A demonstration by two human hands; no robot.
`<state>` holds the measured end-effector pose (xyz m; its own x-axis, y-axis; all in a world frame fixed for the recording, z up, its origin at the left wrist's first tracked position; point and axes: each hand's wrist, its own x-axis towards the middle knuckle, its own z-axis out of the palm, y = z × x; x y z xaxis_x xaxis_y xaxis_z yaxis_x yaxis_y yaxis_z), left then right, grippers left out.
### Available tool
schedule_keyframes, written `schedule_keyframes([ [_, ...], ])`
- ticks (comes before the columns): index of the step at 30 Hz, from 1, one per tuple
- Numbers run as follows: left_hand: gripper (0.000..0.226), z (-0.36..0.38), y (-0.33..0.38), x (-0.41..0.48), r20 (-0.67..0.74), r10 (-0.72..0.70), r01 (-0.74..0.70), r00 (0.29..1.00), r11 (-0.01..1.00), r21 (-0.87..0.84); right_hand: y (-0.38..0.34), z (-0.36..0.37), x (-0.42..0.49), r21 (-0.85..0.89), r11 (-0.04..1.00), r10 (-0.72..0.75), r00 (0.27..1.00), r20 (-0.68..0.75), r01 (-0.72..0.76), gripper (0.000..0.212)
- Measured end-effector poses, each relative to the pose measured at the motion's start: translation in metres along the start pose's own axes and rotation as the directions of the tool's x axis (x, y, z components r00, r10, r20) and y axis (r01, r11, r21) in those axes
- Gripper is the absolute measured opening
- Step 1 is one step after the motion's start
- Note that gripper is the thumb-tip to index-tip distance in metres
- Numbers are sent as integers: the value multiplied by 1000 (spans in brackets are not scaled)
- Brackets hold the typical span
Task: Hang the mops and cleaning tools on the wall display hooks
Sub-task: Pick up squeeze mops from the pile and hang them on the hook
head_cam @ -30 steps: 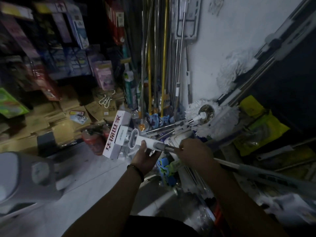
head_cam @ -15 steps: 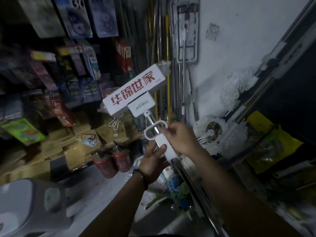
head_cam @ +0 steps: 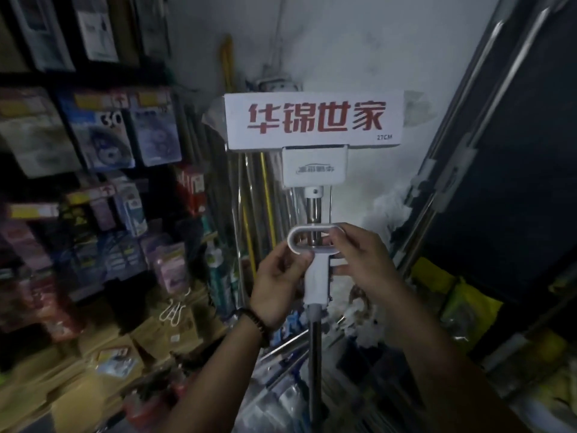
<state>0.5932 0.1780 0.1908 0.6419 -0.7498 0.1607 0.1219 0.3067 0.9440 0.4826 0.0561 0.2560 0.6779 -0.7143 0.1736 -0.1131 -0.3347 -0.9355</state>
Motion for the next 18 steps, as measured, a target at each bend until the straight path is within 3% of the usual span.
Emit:
schedule_keyframes([
  [9,25,43,121,81,213,117,-118,970,993,-8,-96,-42,36,-99,979,-200,943,-267,179,23],
  [14,24,92,190,124,355,230,-216,906,973,-79,-167,-86,56,-79,951,-305,858,-414,300,23],
  [18,25,136,243,163,406,340,-315,848,940,-130,-228,-132,78,-101,920,-383,810,-443,380,20],
])
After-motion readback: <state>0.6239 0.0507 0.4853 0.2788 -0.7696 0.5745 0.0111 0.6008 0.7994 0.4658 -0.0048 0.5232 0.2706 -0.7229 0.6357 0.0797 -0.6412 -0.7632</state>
